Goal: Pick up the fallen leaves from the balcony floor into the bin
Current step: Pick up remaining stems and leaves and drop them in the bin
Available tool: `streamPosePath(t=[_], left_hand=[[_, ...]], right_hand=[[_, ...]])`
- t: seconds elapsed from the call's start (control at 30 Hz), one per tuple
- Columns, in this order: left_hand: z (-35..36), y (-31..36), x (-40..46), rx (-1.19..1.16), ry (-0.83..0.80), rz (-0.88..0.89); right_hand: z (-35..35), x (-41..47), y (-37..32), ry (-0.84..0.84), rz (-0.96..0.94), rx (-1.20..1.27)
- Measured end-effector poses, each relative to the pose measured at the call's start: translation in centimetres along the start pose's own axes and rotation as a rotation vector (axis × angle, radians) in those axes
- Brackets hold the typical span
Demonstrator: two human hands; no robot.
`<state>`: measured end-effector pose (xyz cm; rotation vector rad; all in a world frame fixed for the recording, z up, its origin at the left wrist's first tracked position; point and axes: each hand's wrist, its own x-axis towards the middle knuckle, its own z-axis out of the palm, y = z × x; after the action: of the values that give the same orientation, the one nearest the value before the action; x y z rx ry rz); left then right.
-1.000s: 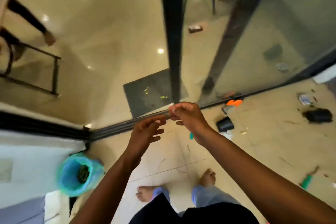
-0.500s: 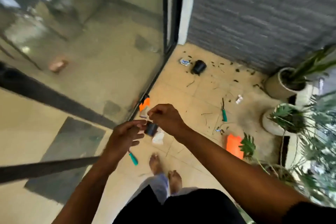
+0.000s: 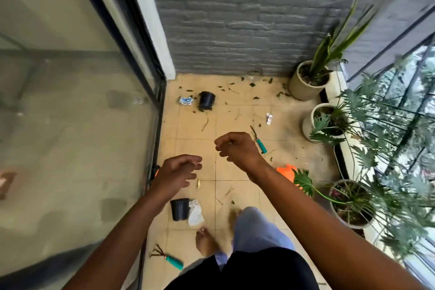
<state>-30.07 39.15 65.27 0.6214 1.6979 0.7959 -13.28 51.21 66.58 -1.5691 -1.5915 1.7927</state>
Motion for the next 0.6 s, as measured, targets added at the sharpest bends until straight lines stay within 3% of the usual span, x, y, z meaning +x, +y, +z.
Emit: streamPosePath(t=[0.27,0.6], left_hand=[[3.0,6.6,10.2,0.047,-0.102,-0.006],[4.8,13.7,20.9,-0.096,-0.007,-0.126]], right_hand=[[-6.1,8.8,-1.4,0.09,0.006,0.028],[-11.1,23.1,-6.4,-0.063,0.002,-0.143]])
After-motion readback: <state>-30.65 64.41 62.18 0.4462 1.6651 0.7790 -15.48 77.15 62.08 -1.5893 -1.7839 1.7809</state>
